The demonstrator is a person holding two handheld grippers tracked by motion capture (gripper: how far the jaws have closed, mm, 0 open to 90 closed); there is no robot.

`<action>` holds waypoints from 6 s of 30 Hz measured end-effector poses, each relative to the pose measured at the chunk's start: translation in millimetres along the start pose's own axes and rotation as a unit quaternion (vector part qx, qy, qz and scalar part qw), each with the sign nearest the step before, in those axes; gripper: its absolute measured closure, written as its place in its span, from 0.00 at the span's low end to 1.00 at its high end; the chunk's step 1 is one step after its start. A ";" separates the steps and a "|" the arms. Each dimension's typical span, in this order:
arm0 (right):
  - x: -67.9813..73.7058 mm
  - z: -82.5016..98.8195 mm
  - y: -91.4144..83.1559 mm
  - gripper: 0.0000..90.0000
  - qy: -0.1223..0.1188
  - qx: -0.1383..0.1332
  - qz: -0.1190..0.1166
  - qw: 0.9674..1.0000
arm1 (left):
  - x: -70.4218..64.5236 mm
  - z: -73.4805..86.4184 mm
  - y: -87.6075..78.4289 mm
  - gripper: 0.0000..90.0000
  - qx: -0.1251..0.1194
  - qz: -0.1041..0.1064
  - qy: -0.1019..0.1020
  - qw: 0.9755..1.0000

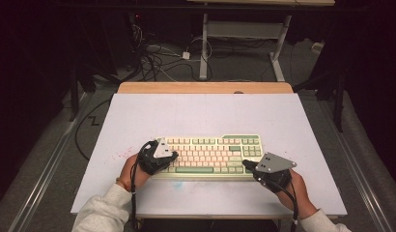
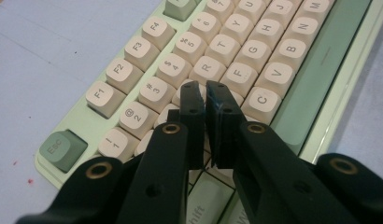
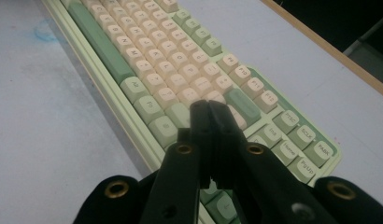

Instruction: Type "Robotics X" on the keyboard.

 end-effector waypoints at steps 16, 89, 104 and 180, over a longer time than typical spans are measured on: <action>1.0 0.0 0.5 0.99 -0.002 0.002 -0.003 1.000 | -1.2 -2.1 -3.1 0.98 -0.004 -0.002 -0.001 1.000; -2.8 1.8 0.6 1.00 0.005 0.004 -0.003 1.000 | -37.2 -10.4 -19.4 0.97 -0.043 0.029 0.038 0.998; -1.9 2.6 1.8 1.00 0.004 0.008 -0.005 1.000 | -43.6 -6.1 -6.3 0.97 -0.019 0.039 0.046 0.998; 0.2 0.4 43.0 1.00 -0.003 0.049 -0.032 0.998 | -27.6 -9.4 -31.2 0.97 -0.056 0.015 0.031 0.998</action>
Point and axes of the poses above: each handheld gripper's, and its own axes: y roughly forward along the jaws, z roughly out of its underside, x roughly to its left, the point moved 2 cm from there along y, roughly forward along the jaws, and after that the axes turned 6 degrees about -x, right-handed, at the moved point
